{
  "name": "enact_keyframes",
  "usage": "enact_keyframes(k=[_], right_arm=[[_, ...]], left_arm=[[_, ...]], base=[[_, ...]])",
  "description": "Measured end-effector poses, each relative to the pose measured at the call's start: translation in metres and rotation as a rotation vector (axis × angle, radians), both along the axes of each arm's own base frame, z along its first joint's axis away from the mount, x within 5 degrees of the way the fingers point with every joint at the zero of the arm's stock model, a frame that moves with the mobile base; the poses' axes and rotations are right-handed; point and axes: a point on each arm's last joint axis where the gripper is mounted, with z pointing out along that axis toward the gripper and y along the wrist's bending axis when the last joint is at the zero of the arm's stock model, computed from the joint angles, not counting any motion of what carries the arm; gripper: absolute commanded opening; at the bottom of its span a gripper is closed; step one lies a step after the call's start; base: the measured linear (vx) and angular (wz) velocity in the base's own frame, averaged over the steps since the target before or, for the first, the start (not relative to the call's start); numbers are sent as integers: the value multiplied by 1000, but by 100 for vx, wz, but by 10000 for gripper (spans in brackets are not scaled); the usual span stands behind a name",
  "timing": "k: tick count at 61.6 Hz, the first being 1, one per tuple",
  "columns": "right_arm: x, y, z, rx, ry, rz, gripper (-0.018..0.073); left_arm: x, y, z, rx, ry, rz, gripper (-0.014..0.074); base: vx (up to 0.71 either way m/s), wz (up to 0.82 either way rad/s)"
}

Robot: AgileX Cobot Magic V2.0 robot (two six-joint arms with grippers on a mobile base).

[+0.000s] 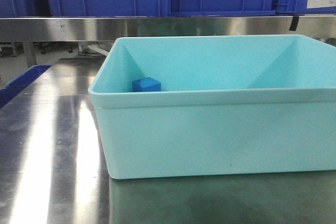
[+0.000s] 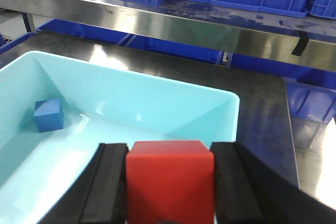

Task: Pick red cube and place on left shelf
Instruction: 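Lift the red cube up out of the bin with the right gripper, then drive the base away from the table holding the red cube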

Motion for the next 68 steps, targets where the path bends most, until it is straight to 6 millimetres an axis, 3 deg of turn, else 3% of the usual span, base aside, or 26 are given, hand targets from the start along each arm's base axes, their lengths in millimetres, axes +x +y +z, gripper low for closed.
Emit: enact_keyframes(k=[68], right_arm=[[0,0,0,0,0,0,57]], left_arm=[[0,0,0,0,0,0,106]], base=[[0,0]])
